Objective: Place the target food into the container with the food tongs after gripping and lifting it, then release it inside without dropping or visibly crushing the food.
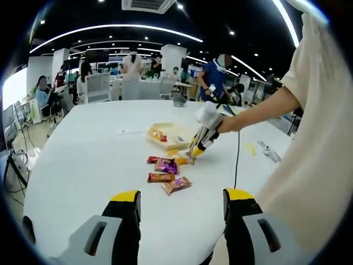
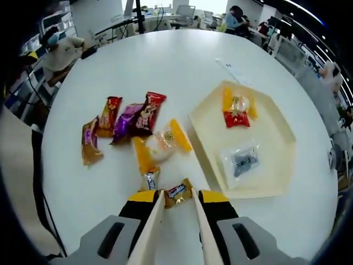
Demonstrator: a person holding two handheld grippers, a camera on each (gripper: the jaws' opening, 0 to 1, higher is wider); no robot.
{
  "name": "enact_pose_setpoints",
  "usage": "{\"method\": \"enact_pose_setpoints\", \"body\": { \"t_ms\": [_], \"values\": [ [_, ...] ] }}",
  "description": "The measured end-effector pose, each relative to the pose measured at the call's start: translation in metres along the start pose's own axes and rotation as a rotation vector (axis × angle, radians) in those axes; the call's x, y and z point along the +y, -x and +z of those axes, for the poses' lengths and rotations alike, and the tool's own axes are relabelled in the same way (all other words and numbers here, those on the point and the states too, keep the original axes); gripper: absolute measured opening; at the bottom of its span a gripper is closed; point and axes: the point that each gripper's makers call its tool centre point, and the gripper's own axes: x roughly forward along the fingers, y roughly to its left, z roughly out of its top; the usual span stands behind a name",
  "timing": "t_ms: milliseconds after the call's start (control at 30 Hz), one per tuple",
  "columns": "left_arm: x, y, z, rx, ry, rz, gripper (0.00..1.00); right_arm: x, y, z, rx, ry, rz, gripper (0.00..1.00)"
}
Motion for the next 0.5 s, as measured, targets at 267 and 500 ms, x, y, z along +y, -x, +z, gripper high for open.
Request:
{"method": "enact_pose_setpoints", "body": {
  "t_ms": [267, 500],
  "values": [
    [0.0002, 0.0011, -0.0004, -0.002, 0.002, 0.004, 0.6, 0.0024, -0.0013, -0.0016, 0.008, 0.003, 0.007, 0.27],
    [-0.0006, 0.0012, -0.0004, -0.002, 0.003, 0.004, 0.6, 0.0042, -0.0015, -0.0013, 0.012, 0.021, 0.013, 0.26]
  ]
}}
